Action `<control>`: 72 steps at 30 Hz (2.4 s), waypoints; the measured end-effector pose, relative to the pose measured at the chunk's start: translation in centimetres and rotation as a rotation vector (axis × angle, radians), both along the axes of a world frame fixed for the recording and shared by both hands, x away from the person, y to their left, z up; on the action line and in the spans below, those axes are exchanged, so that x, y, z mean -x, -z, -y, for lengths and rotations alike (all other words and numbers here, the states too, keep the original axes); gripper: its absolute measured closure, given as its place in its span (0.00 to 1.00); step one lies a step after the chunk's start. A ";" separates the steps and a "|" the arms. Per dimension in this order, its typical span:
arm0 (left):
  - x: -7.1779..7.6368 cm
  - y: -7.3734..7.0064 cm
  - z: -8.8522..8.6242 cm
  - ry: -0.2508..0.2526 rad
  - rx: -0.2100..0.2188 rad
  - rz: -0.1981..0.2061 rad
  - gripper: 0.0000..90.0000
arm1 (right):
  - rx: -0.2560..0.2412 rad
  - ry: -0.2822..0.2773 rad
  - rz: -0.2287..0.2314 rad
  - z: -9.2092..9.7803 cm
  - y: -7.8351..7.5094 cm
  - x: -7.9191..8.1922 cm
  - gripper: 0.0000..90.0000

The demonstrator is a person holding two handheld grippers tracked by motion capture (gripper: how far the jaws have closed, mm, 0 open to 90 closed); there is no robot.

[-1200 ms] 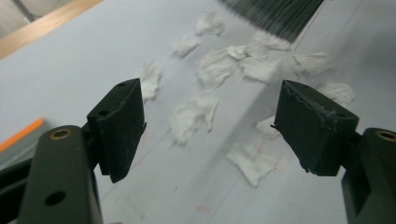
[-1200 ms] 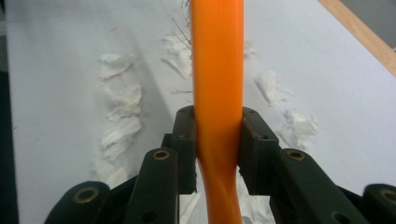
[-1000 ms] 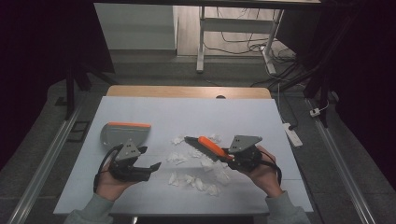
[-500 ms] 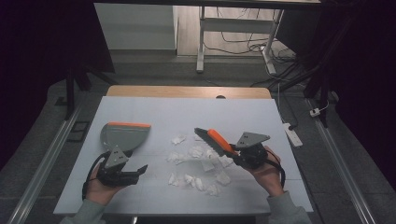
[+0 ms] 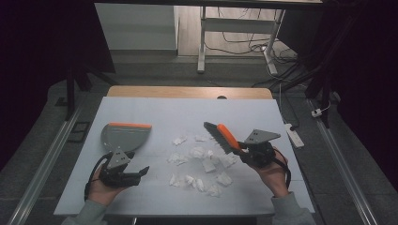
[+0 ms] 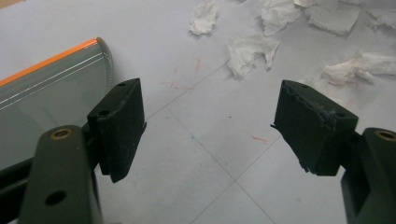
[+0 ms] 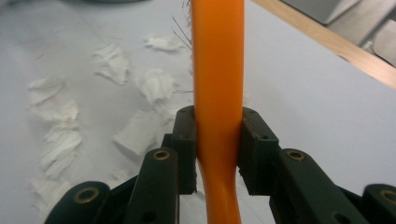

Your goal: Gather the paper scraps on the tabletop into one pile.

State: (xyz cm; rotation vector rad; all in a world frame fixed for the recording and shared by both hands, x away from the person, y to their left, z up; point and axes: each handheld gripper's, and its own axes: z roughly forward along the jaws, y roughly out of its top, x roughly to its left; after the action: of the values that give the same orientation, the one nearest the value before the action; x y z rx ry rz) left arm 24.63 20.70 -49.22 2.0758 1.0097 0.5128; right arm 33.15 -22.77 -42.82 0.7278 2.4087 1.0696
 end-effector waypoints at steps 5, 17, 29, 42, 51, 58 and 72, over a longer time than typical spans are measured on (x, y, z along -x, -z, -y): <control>-0.1 0.2 0.2 0.022 -0.001 -0.004 0.28 | 0.002 0.130 -0.042 1.3 -0.8 -1.0 0.79; 0.0 0.2 -0.2 0.024 0.015 -0.002 0.28 | 0.237 0.379 -0.224 3.4 -1.8 -6.7 0.79; 0.1 0.2 -0.2 0.024 0.015 0.008 0.28 | 0.411 0.381 -0.334 0.8 1.3 -8.8 0.79; 0.4 0.1 0.0 0.042 0.020 0.032 0.28 | 0.323 0.208 -0.385 -4.6 1.6 -6.7 0.79; 0.2 0.1 -0.2 0.038 0.038 0.019 0.28 | 0.227 0.245 -0.333 -3.0 -0.5 -7.7 0.79; 0.2 0.3 -0.1 0.042 0.039 0.014 0.28 | 0.286 0.250 -0.311 -3.8 0.4 -10.8 0.79; 0.2 0.4 0.2 0.058 0.047 0.011 0.29 | 0.518 0.058 -0.286 -8.7 2.0 -10.2 0.79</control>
State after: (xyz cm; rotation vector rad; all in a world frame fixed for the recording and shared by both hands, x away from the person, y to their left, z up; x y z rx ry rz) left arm 24.48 20.52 -49.59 2.0522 0.9439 0.4660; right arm 43.31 -14.04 -44.81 0.7944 2.7117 0.2982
